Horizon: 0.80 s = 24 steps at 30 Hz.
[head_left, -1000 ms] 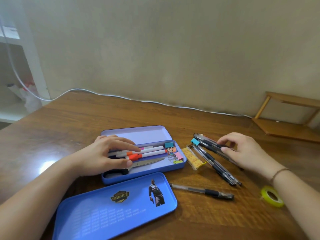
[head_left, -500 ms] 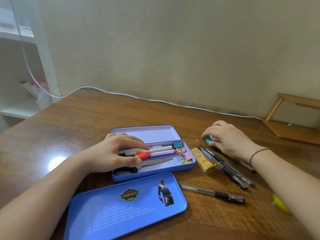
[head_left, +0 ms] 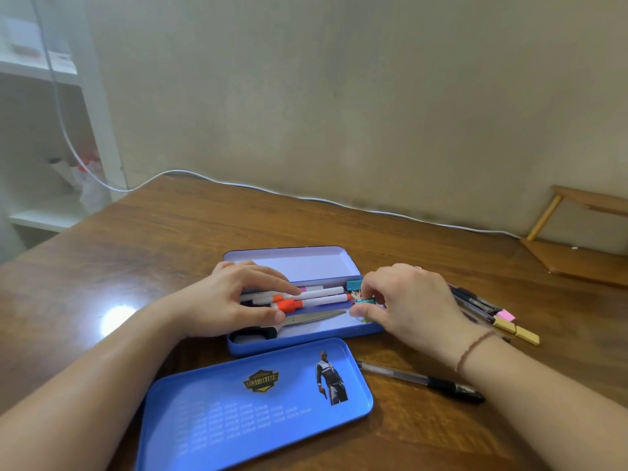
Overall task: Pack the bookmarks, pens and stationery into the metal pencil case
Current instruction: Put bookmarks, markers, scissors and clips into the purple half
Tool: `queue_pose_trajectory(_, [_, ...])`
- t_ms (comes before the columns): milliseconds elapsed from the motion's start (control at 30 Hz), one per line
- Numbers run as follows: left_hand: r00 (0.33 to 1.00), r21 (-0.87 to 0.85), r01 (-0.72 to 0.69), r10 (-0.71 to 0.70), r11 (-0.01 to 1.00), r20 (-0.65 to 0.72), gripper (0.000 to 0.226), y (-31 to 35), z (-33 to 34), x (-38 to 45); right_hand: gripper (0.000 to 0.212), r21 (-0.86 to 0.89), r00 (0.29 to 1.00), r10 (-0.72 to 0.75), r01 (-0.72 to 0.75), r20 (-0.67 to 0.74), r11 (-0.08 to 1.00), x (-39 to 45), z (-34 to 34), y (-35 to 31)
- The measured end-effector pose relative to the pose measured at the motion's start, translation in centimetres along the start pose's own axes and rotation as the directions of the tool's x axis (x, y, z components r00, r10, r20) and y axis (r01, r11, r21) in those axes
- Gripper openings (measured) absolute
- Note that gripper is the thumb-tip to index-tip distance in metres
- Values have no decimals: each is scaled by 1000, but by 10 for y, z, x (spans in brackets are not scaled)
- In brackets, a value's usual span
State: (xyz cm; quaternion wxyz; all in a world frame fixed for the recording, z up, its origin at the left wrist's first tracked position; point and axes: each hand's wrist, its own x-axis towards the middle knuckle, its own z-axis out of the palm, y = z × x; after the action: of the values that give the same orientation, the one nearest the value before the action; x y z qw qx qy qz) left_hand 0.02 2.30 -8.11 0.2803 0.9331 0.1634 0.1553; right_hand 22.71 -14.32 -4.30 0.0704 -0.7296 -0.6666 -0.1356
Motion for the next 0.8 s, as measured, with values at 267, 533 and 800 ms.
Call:
queue_pose_trajectory(267, [1000, 16, 12, -12, 1000, 8, 47, -1, 1, 1, 36, 96, 1000, 4, -6, 27, 995, 1, 5, 3])
queue_pose_trajectory(533, [999, 18, 23, -24, 1000, 23, 48, 1, 0, 0, 19, 192, 997, 53, -62, 50, 979, 2, 9, 12])
queue_pose_trajectory(800, [997, 115, 8, -17, 993, 75, 68, 8, -3, -3, 9, 523, 886, 387, -210, -254, 826, -16, -40, 57])
